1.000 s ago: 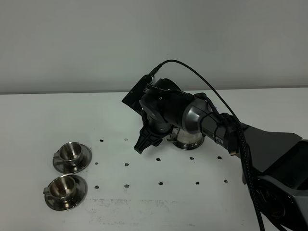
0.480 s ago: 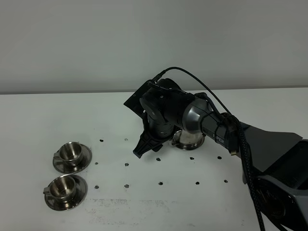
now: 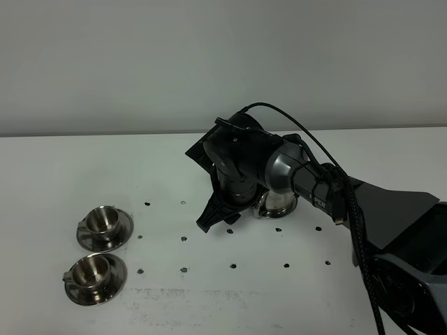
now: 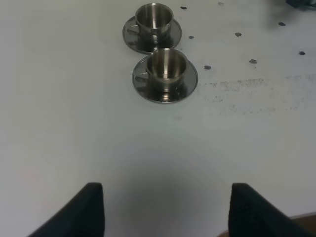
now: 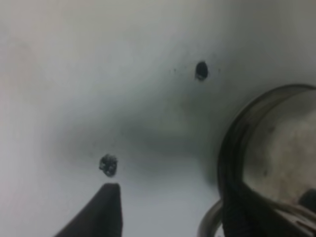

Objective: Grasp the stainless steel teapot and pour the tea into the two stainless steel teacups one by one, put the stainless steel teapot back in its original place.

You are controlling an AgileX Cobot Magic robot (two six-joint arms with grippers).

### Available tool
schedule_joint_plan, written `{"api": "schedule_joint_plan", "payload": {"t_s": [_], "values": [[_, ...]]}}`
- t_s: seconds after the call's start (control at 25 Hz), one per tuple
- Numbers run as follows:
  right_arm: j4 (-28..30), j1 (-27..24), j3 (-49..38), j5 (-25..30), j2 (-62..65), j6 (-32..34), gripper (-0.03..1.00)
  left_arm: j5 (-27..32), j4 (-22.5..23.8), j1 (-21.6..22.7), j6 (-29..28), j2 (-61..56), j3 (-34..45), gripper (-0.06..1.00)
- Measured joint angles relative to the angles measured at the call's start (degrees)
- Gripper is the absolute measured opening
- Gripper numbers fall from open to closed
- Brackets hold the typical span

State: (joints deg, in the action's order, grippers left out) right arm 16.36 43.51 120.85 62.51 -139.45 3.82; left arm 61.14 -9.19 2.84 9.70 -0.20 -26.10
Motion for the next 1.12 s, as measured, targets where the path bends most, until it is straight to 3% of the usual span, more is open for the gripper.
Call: {"api": "schedule_joint_plan", "payload": {"t_s": [1.12], "values": [[1.06,0.00,0.02,6.96,0.00,4.89,0.44,0.00,0.00,0.00,0.00,0.00,0.00,0.54]]}}
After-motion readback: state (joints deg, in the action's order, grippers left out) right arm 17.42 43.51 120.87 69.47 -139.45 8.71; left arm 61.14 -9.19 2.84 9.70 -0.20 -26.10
